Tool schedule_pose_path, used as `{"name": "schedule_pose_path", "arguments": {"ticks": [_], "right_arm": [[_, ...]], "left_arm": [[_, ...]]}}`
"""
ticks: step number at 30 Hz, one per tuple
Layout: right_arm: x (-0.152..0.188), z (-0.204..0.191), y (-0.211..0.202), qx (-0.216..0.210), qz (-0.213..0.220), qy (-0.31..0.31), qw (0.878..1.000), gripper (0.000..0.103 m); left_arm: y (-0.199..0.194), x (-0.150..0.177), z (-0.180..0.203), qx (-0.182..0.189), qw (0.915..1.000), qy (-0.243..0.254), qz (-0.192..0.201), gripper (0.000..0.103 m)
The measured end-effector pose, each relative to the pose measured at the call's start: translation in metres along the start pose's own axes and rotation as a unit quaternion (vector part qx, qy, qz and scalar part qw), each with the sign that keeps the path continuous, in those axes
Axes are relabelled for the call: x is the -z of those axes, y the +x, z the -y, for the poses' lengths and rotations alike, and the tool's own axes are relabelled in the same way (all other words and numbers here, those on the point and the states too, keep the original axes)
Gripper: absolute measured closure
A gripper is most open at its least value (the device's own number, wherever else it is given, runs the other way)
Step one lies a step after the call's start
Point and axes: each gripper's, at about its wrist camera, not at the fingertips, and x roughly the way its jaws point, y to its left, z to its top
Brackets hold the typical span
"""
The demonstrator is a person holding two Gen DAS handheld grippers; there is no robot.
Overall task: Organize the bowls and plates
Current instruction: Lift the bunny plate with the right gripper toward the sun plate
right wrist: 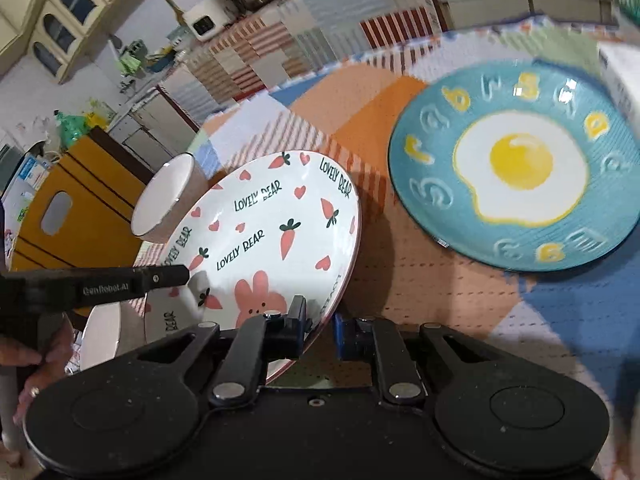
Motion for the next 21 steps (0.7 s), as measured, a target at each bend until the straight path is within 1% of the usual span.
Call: {"name": "schedule_pose_path", "arguments": {"ticks": [2, 5, 7, 9, 12, 16, 21], "right_arm": [[-0.001, 0.001, -0.014, -0.006, 0.006, 0.01, 1.0, 0.085], [-0.001, -0.003, -0.039, -0.009, 0.025, -0.004, 1.0, 0.084], [0.001, -0.005, -0.056, -0.016, 0.039, -0.014, 0.999, 0.084], [0.004, -0.007, -0.076, -0.024, 0.06, -0.021, 0.998, 0.084], [0.013, -0.012, -0.106, -0.03, 0.088, -0.035, 0.995, 0.084], [0.023, -0.016, -0.136, -0.025, 0.101, -0.058, 0.993, 0.084], [0.043, -0.015, -0.159, -0.012, 0.096, -0.066, 0.993, 0.084]], "left_arm": [[-0.014, 0.0, 0.006, 0.004, 0.9999, 0.004, 0.013, 0.08], [-0.04, 0.003, 0.015, 0.015, 0.9993, 0.012, 0.031, 0.08], [-0.055, 0.006, 0.019, 0.022, 0.9991, 0.012, 0.034, 0.08], [-0.068, 0.012, 0.021, 0.037, 0.9987, 0.004, 0.034, 0.08], [-0.085, 0.023, 0.029, 0.054, 0.9978, 0.01, 0.037, 0.08], [-0.103, 0.037, 0.039, 0.068, 0.9968, 0.012, 0.04, 0.08], [-0.123, 0.054, 0.053, 0.078, 0.9953, 0.026, 0.051, 0.08]]}}
